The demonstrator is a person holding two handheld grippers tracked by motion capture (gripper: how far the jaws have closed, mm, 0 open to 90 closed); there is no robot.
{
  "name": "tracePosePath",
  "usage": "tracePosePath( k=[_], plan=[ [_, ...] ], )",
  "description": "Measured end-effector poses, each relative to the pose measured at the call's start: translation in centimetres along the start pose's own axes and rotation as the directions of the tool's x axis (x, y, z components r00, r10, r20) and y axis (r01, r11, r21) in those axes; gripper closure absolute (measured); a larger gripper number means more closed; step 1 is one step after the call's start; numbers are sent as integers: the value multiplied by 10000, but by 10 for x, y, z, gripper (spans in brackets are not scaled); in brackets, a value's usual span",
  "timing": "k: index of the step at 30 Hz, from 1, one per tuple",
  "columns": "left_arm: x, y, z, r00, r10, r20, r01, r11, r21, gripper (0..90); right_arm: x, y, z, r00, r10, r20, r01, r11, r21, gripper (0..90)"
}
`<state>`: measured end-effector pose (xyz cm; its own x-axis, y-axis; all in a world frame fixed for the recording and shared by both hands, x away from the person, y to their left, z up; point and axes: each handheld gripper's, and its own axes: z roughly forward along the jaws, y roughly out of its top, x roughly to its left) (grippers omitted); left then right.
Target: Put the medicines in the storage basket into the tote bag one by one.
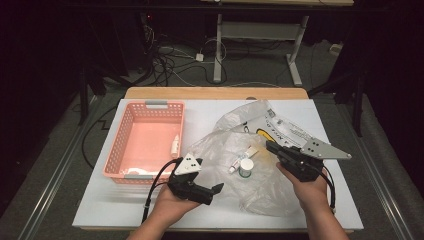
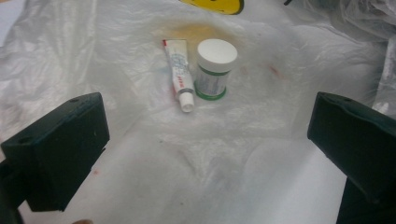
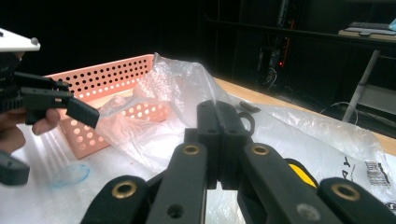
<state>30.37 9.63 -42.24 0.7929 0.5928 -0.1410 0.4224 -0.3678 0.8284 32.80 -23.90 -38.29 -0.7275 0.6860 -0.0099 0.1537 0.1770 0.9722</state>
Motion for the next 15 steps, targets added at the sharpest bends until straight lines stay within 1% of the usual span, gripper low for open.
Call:
tracePosePath(
  k=[3, 5, 7, 10, 14, 15],
  plan=[
    [5, 0, -8, 9998, -72, -210, 71, 9999, -91, 0, -1, 0, 0, 10000, 2, -10, -2, 10000, -23, 900],
    [9, 0, -13, 9996, -183, -230, 180, 9998, -102, 0, -1, 0, -1, 10000, 9, -16, -9, 10000, -30, 900],
    [12, -1, -18, 9990, -169, -414, 165, 9998, -121, 0, -1, 0, -1, 10000, 29, -11, -29, 10000, -35, 900],
    [17, -4, -26, 9980, -326, -534, 314, 9992, -238, 0, -2, 0, -1, 10000, 22, 0, -22, 10000, -70, 900],
    [23, -9, -37, 9955, -553, -772, 523, 9978, -404, 0, -2, 0, -1, 10000, 65, 5, -65, 10000, -47, 900],
    [25, -10, -40, 9939, -586, -933, 546, 9975, -444, 0, -2, -1, -1, 10000, 64, -2, -64, 10000, -51, 900]
  ],
)
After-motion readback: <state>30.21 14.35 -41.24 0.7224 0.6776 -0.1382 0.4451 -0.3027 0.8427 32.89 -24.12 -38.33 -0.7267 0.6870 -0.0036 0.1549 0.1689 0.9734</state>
